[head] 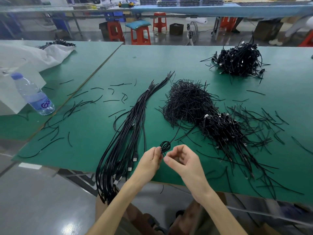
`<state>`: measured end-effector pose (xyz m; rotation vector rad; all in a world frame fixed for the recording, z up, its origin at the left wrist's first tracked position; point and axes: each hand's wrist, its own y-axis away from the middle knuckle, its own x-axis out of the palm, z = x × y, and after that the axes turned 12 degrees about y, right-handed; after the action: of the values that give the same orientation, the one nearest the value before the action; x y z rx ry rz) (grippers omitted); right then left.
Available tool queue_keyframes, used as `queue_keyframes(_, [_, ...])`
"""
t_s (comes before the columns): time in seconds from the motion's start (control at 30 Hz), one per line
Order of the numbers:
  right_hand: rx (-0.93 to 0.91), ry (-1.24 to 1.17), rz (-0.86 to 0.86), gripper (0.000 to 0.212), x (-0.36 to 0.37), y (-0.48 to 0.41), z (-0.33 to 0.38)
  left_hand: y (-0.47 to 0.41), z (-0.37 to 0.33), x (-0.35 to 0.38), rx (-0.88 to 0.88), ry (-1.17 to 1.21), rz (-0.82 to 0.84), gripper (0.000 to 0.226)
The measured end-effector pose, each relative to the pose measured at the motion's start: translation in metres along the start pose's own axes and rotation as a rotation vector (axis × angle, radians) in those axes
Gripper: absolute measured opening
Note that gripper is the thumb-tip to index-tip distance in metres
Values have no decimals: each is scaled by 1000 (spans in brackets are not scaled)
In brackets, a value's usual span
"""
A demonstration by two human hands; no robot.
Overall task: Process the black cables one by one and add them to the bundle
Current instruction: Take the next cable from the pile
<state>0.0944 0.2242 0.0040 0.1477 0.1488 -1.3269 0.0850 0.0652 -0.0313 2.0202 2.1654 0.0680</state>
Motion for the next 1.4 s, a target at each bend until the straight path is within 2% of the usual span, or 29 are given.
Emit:
queue_keyframes(0.1, [-72,-49,2,20,3,-1,4,0,3,1,-11,7,12,39])
queue_keyframes(0.27, [7,-150,-124,21,5,-10,-2,6,-2,4,15,-13,85,40])
queue_keyframes(0.47, [26,-235,-167,26,10,-13,-4,11,-5,7,4,-50,153,40])
queue_keyframes(0.67, [-4,-96,-232,27,16,-12,-4,12,-6,5,45,-169,123,40])
queue_keyframes(0.83, [-40,61,-209,28,19,-7,-7,8,-7,3,26,1,41,40])
queue_keyframes(0.97, [-28,134,-222,28,19,-5,-10,9,-12,0,-18,156,72,39])
queue_keyframes(1.1, [9,106,-215,29,17,-5,-11,12,-18,-3,-40,261,81,38])
queue_keyframes(1.4, [106,-58,-104,27,13,-2,-14,14,-20,-4,-73,230,67,42])
